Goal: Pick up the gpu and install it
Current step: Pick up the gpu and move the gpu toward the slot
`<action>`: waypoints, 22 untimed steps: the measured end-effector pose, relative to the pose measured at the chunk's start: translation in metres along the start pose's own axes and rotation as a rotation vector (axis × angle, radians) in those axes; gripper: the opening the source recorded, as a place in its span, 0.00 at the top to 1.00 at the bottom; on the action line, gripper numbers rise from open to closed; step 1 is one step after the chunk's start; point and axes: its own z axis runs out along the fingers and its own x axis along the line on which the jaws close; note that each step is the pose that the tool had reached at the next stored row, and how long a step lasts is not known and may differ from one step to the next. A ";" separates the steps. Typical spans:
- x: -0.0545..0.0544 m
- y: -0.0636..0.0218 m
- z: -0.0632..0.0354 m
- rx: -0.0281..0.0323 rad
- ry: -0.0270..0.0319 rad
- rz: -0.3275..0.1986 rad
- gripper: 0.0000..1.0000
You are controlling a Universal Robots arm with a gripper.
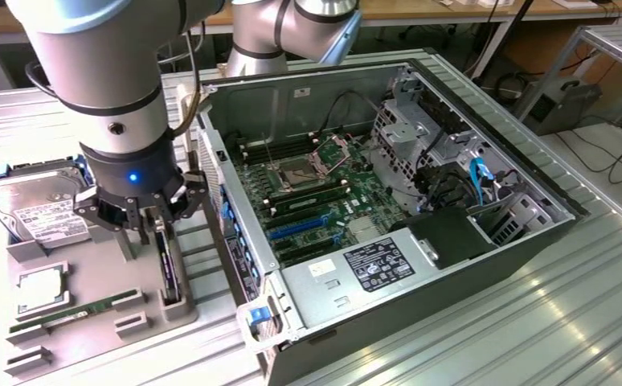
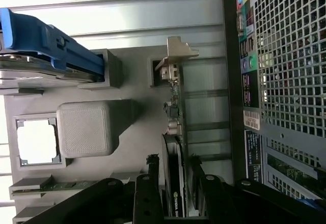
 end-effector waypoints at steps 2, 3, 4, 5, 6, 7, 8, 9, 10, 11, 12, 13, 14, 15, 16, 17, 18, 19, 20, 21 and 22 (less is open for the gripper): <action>-0.001 0.0000 0.0038 0.0000 0.0009 -0.001 0.64; -0.001 -0.0001 0.0060 0.0000 0.0015 -0.001 0.64; -0.001 -0.0001 0.0078 0.0001 0.0021 -0.001 0.64; -0.001 -0.0001 0.0096 0.0002 0.0031 -0.002 0.64; -0.001 -0.0002 0.0115 0.0004 0.0048 -0.001 0.64; -0.001 -0.0002 0.0133 0.0005 0.0073 -0.001 0.64; -0.001 -0.0003 0.0147 0.0007 0.0108 -0.001 0.64; -0.001 -0.0003 0.0156 0.0010 0.0153 -0.001 0.64; -0.001 -0.0003 0.0165 0.0015 0.0216 -0.001 0.64; -0.001 -0.0003 0.0172 0.0020 0.0275 -0.001 0.64; -0.001 -0.0003 0.0178 0.0024 0.0326 -0.001 0.64; -0.001 -0.0003 0.0183 0.0026 0.0364 -0.001 0.64; -0.001 -0.0003 0.0183 0.0029 0.0368 -0.001 0.64; -0.001 -0.0004 0.0183 0.0029 0.0369 -0.001 0.64; -0.001 -0.0004 0.0184 0.0029 0.0369 -0.001 0.64; -0.001 -0.0004 0.0185 0.0027 0.0368 -0.001 0.64; -0.001 -0.0004 0.0186 0.0026 0.0360 -0.001 0.64; -0.001 -0.0004 0.0187 0.0023 0.0316 -0.001 0.64; -0.001 -0.0004 0.0189 0.0017 0.0244 -0.002 0.64; -0.001 -0.0004 0.0191 0.0011 0.0157 -0.002 0.64; -0.001 -0.0004 0.0192 0.0008 0.0136 -0.002 0.64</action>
